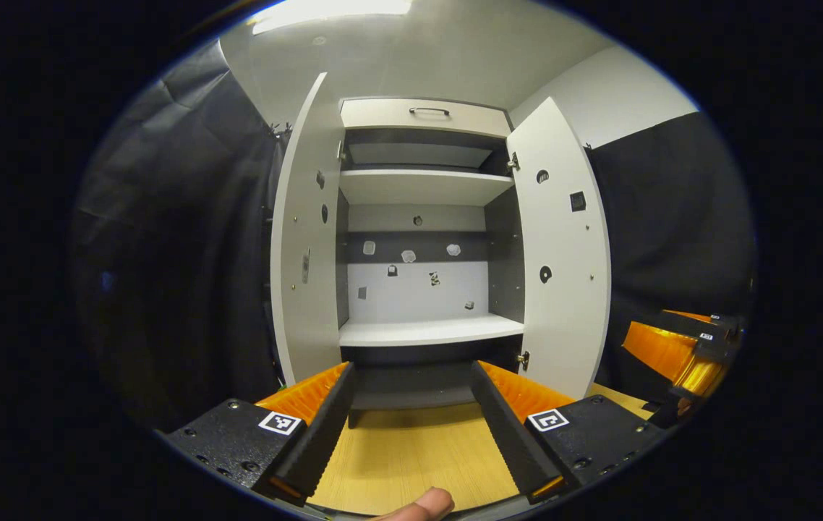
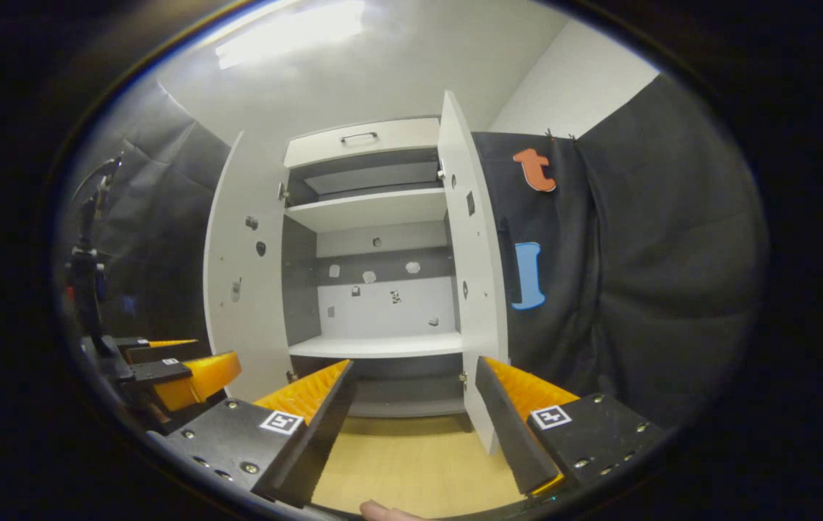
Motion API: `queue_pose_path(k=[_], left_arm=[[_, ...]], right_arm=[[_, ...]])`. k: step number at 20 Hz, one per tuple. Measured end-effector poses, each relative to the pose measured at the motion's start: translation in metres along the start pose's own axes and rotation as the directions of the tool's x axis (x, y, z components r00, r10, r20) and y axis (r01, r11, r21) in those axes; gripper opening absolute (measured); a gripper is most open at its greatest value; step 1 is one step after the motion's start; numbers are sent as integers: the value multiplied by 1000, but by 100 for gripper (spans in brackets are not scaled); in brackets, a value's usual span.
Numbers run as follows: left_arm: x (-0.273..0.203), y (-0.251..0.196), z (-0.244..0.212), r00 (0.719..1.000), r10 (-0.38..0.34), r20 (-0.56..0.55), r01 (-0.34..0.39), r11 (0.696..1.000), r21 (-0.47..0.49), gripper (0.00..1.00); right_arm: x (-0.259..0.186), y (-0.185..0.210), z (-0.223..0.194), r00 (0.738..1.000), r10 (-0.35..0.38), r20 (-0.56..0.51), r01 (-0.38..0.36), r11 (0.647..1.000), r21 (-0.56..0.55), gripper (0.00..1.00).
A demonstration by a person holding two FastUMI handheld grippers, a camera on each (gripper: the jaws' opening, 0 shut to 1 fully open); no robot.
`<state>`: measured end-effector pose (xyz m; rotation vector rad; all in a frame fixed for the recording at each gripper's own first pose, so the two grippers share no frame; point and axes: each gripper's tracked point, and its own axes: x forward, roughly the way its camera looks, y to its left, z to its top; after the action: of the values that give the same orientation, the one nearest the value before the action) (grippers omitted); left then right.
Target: Open the right door of the double-door shoe cabinet with the right hand, and open the left door with the left hand.
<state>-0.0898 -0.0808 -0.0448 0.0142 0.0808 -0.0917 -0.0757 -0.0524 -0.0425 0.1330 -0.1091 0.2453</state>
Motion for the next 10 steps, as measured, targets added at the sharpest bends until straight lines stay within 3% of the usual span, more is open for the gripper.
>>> queue_pose_path(k=[2,3,10], left_arm=[[0,1,0,1000,-2,6,2,1000,-1,100],[1,0,1,1000,-7,10,7,1000,-5,98],[1,12,-1,1000,20,8,-20,1000,2,98]], right_arm=[[1,-6,-2,1000,-11,-9,11,1000,-10,94],[1,-7,-2,1000,-14,-7,14,1000,-17,98],[-7,3,-2,1000,17,-1,-17,999,-36,98]])
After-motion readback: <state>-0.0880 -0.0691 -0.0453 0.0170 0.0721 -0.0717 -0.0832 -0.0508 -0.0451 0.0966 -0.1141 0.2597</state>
